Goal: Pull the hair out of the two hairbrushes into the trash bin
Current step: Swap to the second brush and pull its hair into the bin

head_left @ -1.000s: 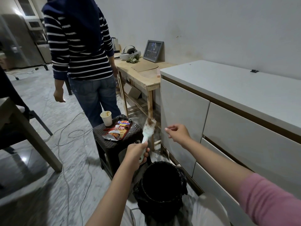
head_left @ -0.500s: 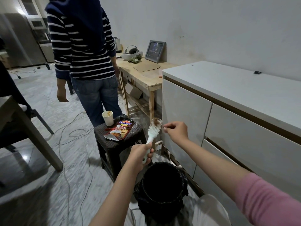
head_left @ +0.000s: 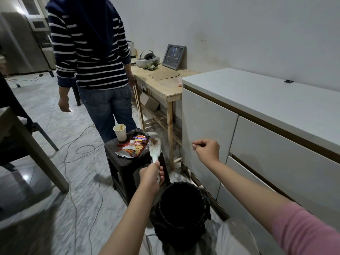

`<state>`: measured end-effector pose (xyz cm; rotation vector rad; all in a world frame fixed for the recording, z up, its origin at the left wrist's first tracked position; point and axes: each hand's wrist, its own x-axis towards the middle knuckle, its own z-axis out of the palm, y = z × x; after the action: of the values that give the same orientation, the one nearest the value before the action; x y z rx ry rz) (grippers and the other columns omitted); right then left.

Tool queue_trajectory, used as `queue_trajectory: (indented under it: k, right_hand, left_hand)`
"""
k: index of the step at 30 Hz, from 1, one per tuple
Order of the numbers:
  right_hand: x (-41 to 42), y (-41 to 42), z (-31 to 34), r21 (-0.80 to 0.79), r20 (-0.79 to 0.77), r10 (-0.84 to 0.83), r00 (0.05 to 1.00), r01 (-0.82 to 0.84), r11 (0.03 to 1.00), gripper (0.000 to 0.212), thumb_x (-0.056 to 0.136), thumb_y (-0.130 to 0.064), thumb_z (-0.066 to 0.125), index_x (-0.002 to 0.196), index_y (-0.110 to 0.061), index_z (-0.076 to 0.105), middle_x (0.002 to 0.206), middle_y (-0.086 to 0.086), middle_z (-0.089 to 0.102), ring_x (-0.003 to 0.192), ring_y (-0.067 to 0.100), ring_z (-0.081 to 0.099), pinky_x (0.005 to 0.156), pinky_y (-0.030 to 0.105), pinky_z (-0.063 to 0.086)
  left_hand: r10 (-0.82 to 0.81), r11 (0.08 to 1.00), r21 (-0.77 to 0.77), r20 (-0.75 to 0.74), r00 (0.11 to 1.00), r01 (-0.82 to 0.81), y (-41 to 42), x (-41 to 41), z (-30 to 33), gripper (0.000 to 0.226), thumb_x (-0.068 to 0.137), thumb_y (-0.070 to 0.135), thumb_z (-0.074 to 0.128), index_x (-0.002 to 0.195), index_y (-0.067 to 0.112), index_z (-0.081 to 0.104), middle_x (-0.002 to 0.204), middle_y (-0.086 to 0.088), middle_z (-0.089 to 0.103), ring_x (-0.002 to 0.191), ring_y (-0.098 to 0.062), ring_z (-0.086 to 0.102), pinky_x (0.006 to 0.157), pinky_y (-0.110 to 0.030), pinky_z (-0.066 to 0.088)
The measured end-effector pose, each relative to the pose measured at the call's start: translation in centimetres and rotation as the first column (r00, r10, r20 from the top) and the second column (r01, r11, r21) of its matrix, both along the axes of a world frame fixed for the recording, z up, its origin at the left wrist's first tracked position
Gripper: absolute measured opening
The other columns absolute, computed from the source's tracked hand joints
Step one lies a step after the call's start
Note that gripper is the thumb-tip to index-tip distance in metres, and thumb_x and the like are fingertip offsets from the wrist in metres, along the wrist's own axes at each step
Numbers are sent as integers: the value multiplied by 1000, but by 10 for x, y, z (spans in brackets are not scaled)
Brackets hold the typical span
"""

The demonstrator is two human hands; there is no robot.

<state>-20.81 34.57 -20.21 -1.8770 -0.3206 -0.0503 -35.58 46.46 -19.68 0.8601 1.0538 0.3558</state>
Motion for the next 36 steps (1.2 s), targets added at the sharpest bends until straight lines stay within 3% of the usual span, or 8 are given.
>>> queue_trajectory:
  k: [5,10,19,25,27,31,34,36]
  right_hand:
    - [2,-3,-2,56,-53,-120,991,123,991,12,78,-2,68,87,-3,75,86,13,73,79,17,63,79,24,49]
    - [18,-15,-2,116,-192,-296,936,322,940,11,78,-2,67,85,-5,74,88,14,73,78,20,64,75,25,51]
    - [14,-1,-15,-147,-311,-57,949,11,989,15,75,-2,68,89,-5,72,95,12,71,83,18,59,74,22,42]
    - [9,6,-16,-210,-389,167,906,-264,941,15,82,-8,63,96,-12,69,105,8,66,103,23,61,90,28,47]
    - [9,7,-14,-231,-379,179,908,-280,932,19,83,-5,57,94,-14,70,102,7,65,99,21,60,86,28,48]
    - [10,6,-8,-232,-334,112,936,-197,952,25,81,-2,59,63,-18,65,76,5,67,76,22,67,75,35,59]
    - [8,6,-3,-232,-294,61,954,-133,963,28,76,-4,68,53,-19,59,61,-1,62,76,25,69,55,25,47]
    - [8,6,-1,-217,-277,37,960,-100,971,27,71,-6,73,54,-18,58,63,0,62,75,24,66,59,25,45]
  left_hand:
    - [211,976,-67,18,977,-209,-6,5,5,23,92,5,50,69,6,53,64,-5,49,47,-12,39,40,-19,32]
    - [461,886,-48,-25,887,-462,5,-3,6,23,86,0,42,63,3,48,62,-8,49,47,-14,41,45,-24,36]
    - [127,991,48,18,992,-128,-3,-1,12,22,93,13,57,71,9,56,68,-4,57,51,-11,45,47,-22,38]
    - [-13,996,93,38,999,9,-7,-1,17,17,95,15,56,78,9,56,68,-3,56,51,-11,45,45,-20,38]
    - [-50,994,99,37,998,46,-7,-2,15,15,95,15,56,81,8,57,67,-3,56,51,-11,45,43,-20,38]
    - [-114,990,84,50,992,110,-5,-3,11,12,95,15,56,85,9,57,66,-3,55,49,-12,44,37,-16,36]
    - [-153,985,85,42,987,149,-3,-3,8,12,95,16,57,87,7,59,66,-3,56,48,-12,44,36,-16,37]
    - [-174,981,91,40,984,170,-4,-3,6,12,94,15,57,87,6,59,66,-3,56,46,-12,45,36,-16,36]
